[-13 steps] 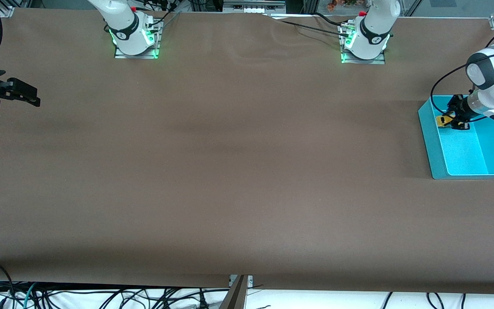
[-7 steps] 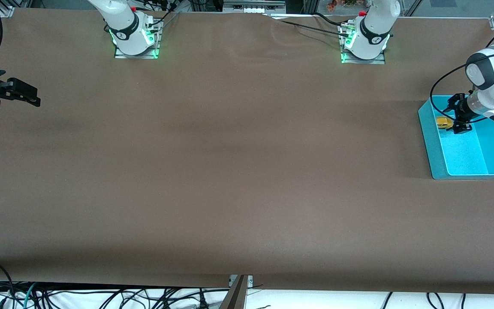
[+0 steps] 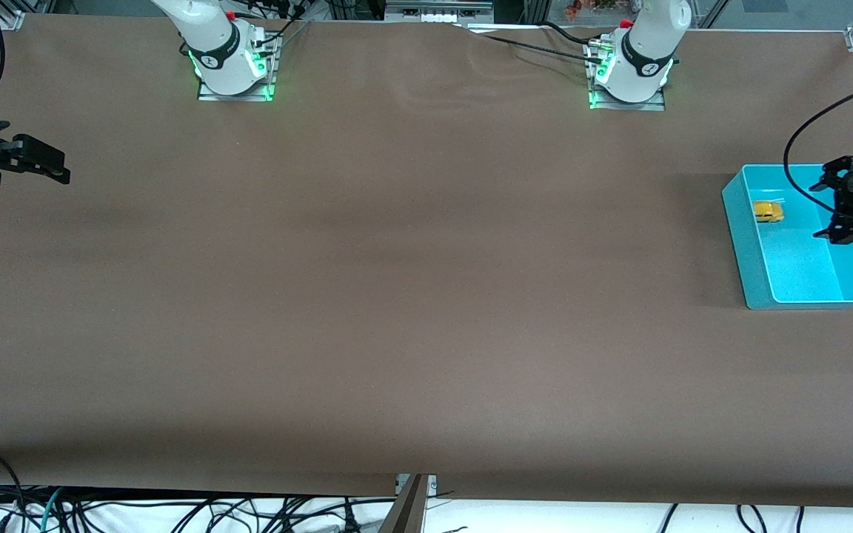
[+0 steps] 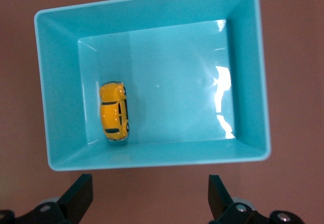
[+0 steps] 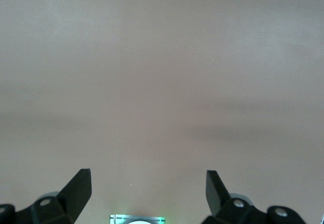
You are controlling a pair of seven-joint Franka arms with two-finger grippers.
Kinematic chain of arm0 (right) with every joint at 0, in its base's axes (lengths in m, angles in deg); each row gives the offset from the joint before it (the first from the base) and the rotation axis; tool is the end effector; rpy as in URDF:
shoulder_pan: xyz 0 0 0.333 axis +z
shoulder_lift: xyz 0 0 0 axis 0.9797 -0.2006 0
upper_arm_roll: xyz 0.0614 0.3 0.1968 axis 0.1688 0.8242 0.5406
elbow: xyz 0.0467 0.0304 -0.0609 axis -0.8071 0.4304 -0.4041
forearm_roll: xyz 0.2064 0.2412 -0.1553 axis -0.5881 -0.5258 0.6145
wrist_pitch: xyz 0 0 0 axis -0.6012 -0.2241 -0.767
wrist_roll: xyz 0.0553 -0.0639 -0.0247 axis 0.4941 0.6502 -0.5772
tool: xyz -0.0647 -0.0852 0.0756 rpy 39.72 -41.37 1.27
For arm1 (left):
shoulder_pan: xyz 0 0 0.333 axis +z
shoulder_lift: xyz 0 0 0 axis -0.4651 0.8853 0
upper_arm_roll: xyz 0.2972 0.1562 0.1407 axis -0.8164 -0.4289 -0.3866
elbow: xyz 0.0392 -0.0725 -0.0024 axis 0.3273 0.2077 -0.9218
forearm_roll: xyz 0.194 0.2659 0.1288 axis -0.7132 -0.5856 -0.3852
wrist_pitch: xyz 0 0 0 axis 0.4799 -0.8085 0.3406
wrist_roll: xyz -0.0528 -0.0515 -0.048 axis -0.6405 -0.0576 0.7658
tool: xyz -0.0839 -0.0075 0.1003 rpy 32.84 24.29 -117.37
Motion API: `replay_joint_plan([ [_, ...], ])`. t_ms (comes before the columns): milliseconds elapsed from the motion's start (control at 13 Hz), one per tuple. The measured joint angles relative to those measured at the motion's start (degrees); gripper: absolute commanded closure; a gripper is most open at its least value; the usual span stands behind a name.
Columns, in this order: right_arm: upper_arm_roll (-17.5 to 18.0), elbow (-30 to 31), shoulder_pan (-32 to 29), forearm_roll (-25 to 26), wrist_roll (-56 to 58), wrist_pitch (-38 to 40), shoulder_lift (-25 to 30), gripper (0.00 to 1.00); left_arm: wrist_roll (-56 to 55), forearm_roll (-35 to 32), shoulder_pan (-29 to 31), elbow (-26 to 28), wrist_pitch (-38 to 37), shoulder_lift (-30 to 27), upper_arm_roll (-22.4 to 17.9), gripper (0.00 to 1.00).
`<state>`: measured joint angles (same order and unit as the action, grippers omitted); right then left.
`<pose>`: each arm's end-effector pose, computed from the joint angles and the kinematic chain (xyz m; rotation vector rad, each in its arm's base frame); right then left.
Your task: Wind and store yellow beetle car
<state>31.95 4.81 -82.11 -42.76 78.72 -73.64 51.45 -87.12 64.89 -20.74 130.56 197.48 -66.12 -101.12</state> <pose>0.5345 -0.0131 0.6352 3.0949 0.1074 -0.1714 0.4771 0.1805 0.4558 -2.2265 -2.0659 -0.0096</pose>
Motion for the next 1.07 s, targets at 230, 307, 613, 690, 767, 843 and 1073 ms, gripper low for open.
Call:
replay_joint_plan([
  [230, -0.01, 0.00, 0.00, -0.04, 0.00, -0.01, 0.00, 0.00, 0.02, 0.00, -4.98, -5.14, -5.32, -4.67, 2.54, 0.00],
  [307, -0.01, 0.00, 0.00, -0.05, 0.00, -0.01, 0.00, 0.00, 0.89, 0.00, -5.36, -6.24, -6.70, -5.96, 4.60, 0.00],
  [613, -0.01, 0.00, 0.01, -0.12, 0.00, -0.01, 0.00, 0.00, 17.56, 0.00, -5.88, -11.21, -12.49, -7.71, 12.75, 0.00],
  [690, -0.01, 0.00, 0.01, -0.12, 0.00, -0.01, 0.00, 0.00, 23.56, 0.00, -5.91, -12.68, -14.75, -7.74, 14.10, 0.00],
  [767, -0.01, 0.00, 0.01, -0.14, 0.00, -0.02, 0.00, 0.00, 29.41, 0.00, -5.92, -13.97, -16.78, -7.85, 14.85, 0.00],
  [843, -0.01, 0.00, 0.01, -0.17, 0.00, -0.02, 0.00, 0.00, 34.85, 0.00, -5.89, -15.02, -18.49, -8.10, 15.11, 0.00],
  [1073, -0.01, 0.00, 0.01, -0.19, 0.00, -0.02, 0.00, 0.00, 48.58, 0.00, -5.87, -17.95, -23.52, -8.87, 15.35, 0.00],
])
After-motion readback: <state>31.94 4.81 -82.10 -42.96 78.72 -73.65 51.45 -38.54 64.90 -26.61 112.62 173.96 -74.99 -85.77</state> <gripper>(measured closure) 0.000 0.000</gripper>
